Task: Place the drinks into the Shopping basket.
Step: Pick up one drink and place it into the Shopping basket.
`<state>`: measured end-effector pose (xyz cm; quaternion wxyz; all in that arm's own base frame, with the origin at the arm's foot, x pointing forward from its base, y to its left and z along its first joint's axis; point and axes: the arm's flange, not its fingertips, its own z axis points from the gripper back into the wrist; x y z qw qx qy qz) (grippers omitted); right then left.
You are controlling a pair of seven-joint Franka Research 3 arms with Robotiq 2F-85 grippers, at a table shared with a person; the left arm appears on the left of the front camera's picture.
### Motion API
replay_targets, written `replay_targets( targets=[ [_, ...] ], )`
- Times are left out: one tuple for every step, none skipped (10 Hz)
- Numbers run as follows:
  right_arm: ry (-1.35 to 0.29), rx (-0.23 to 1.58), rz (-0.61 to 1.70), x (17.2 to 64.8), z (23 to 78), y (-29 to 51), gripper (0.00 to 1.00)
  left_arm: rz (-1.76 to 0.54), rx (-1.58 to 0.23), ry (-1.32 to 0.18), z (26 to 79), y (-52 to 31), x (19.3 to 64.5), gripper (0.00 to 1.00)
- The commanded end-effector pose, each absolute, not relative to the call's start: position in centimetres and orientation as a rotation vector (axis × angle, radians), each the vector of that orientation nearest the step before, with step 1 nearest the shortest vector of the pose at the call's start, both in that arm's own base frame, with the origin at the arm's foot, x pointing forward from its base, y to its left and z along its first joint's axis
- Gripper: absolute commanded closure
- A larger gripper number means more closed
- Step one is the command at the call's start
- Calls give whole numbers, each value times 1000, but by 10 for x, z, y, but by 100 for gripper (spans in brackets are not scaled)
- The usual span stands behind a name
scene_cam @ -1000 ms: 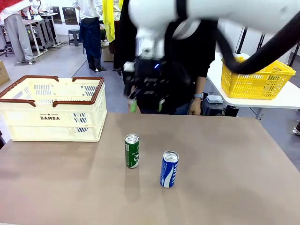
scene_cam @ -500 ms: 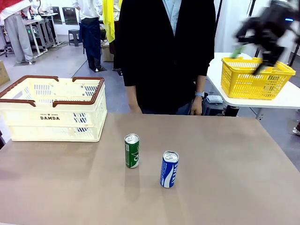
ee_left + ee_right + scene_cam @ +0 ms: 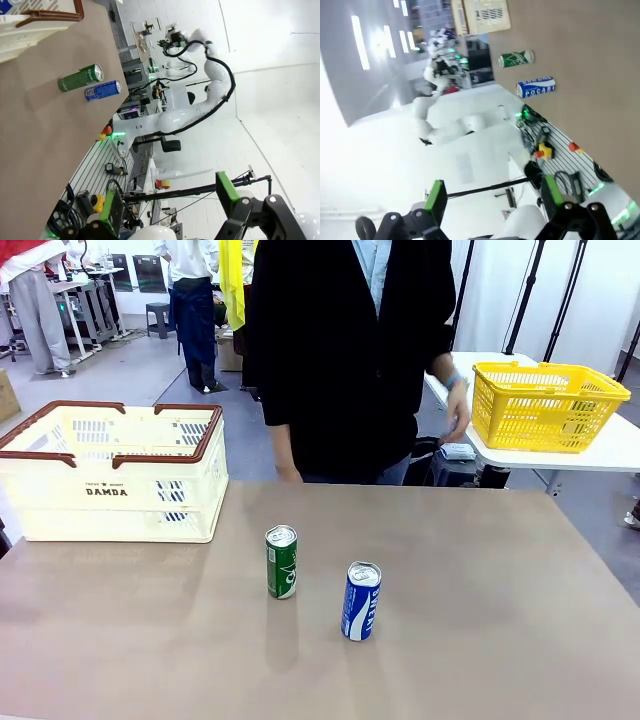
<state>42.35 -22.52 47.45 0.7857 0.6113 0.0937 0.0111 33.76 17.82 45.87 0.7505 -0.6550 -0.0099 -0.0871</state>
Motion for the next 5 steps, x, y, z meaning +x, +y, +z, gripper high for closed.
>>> replay_targets(
  targets=[
    [134,1409,32,425,433,-231,0,-188,-1419,-9,460,177,335,0],
    [107,1314,54,426,420,-216,0,-188,-1419,-9,460,177,335,0],
    [179,1379,14,418,438,-239,0,-188,-1419,-9,460,177,335,0],
    [179,1379,14,418,438,-239,0,-188,-1419,-9,460,177,335,0],
    [179,1379,14,418,438,-239,0,-188,-1419,-9,460,177,335,0]
  ],
)
